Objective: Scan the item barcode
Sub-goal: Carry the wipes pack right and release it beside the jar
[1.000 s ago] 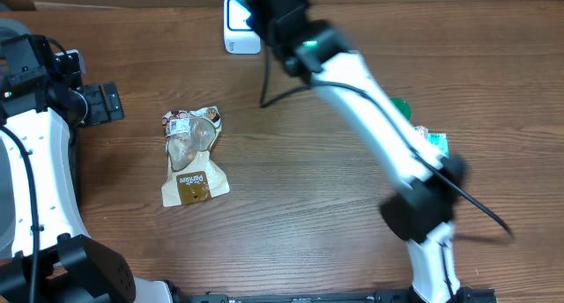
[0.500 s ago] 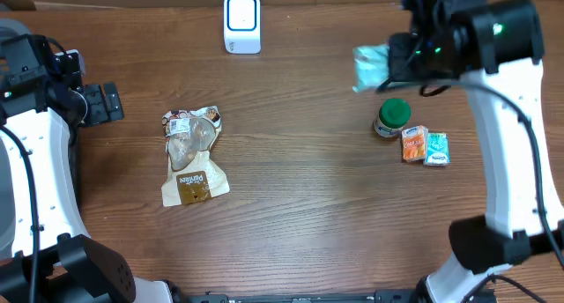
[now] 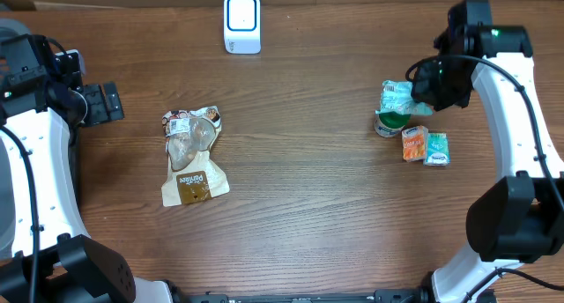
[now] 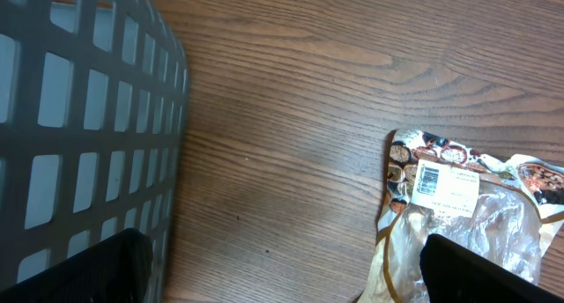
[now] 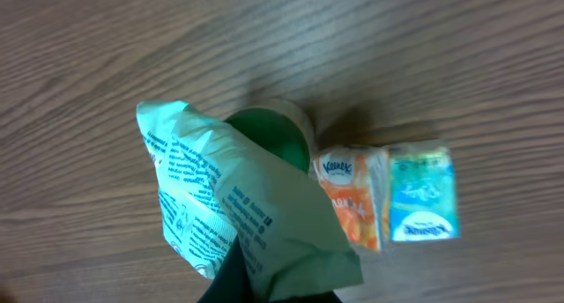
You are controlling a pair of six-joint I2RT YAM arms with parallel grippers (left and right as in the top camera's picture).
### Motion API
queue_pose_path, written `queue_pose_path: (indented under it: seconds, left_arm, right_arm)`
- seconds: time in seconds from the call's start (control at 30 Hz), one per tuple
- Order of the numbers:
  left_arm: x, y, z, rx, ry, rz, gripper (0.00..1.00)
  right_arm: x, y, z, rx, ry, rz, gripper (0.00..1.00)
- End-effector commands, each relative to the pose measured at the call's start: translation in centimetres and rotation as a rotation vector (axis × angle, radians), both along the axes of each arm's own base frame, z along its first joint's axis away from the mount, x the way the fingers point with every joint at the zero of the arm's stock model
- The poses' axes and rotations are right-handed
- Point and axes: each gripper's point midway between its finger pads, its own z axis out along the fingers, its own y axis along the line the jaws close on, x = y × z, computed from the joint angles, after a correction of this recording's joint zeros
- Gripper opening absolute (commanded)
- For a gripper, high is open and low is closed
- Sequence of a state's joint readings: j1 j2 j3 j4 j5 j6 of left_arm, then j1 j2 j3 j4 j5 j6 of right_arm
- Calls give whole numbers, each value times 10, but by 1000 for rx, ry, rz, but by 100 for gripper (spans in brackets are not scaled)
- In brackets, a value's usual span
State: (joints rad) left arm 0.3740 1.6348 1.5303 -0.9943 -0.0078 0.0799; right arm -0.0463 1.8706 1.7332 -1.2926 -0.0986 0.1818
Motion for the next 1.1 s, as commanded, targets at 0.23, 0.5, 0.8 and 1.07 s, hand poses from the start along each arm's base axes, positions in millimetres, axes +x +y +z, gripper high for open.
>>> queue_pose_path:
  seconds: [0.23, 0.5, 0.8, 1.07]
  left_arm:
    - [-2, 4, 1, 2, -6, 24, 99]
    - [-2, 4, 1, 2, -6, 24, 99]
    - [-2, 4, 1, 2, -6, 24, 99]
    - [-2, 4, 1, 2, -6, 24, 100]
  right_arm:
    - [10, 58, -2, 279, -95, 183, 4]
    - [0, 69, -12, 175, -40, 198, 4]
    - [-63, 62, -62, 125, 224, 143, 4]
    - [-70, 32, -91, 65, 247, 52, 5]
